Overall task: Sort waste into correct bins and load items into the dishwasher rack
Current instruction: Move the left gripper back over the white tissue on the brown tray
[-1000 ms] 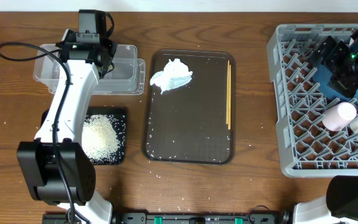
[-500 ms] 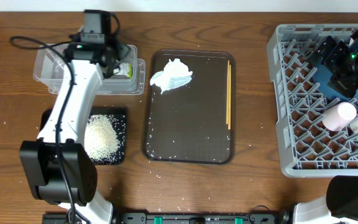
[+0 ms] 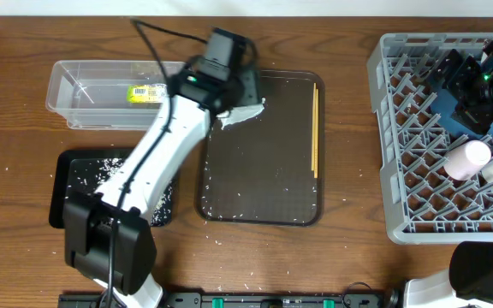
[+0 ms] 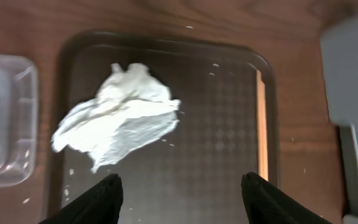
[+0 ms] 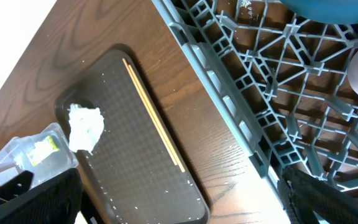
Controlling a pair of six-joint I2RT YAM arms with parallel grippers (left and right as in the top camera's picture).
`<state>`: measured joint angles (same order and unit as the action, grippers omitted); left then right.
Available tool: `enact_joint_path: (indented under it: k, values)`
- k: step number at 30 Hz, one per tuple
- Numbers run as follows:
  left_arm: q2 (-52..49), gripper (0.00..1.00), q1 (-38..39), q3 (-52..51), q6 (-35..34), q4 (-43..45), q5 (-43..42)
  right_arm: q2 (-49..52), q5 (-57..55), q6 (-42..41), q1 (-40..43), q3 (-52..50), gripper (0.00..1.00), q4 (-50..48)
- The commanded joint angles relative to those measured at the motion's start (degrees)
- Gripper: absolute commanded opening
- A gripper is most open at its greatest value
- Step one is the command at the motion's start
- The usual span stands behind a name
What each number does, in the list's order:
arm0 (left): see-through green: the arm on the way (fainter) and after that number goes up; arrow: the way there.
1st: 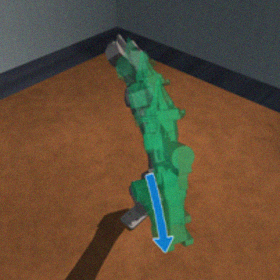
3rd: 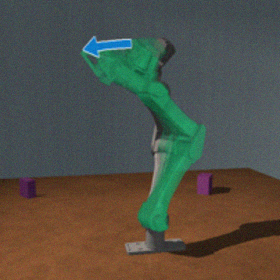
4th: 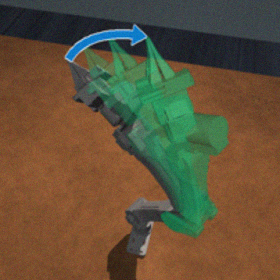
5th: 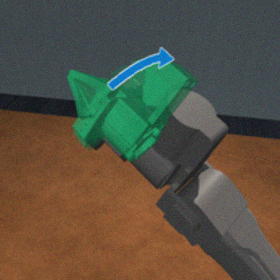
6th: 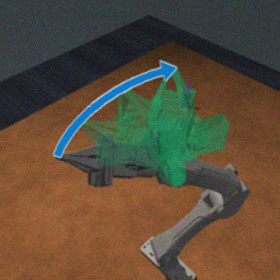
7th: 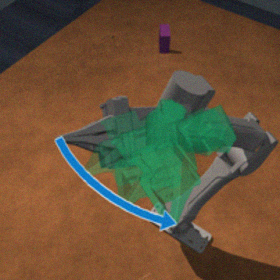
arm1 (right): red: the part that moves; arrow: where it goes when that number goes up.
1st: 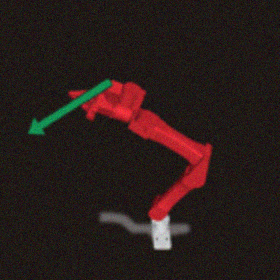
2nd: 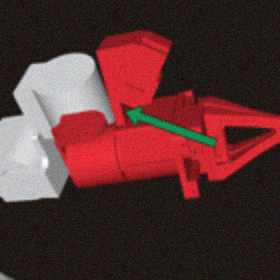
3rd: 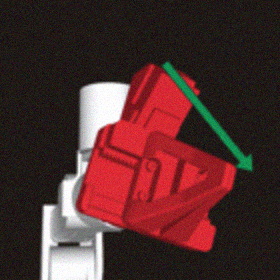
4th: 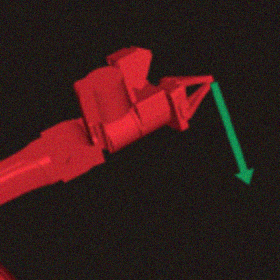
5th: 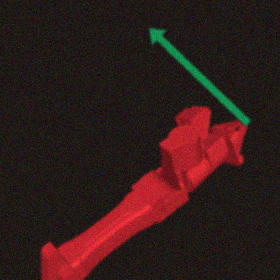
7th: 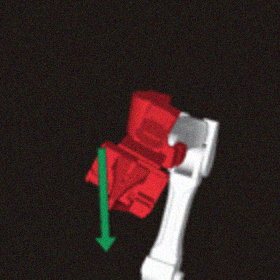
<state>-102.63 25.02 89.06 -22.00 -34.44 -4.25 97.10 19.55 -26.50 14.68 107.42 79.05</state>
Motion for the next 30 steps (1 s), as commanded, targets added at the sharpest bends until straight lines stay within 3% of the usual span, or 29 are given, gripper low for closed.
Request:
enact_joint_path:
  k: [1, 14, 22, 30]
  values:
    - [-0.28, 0.64, 1.95, 0.31, 3.98, 0.96, 5.88, 0.28, 0.17, 0.42, -0.39, 0.09, 0.99, 0.09]
    - [-7.08, 0.66, 3.48, 0.31, 5.33, 8.50, 6.40, 0.28, 0.17, 0.42, -0.39, 0.09, 0.99, 0.09]
    - [-13.16, 0.66, 4.70, 0.31, 17.46, 14.19, 6.45, 0.28, 0.17, 0.42, -0.39, 0.09, 0.99, 0.09]
    - [-18.49, 0.66, 4.35, 0.31, 22.67, 20.33, 7.26, 0.28, 0.17, 0.42, -0.39, 0.09, 0.99, 0.09]
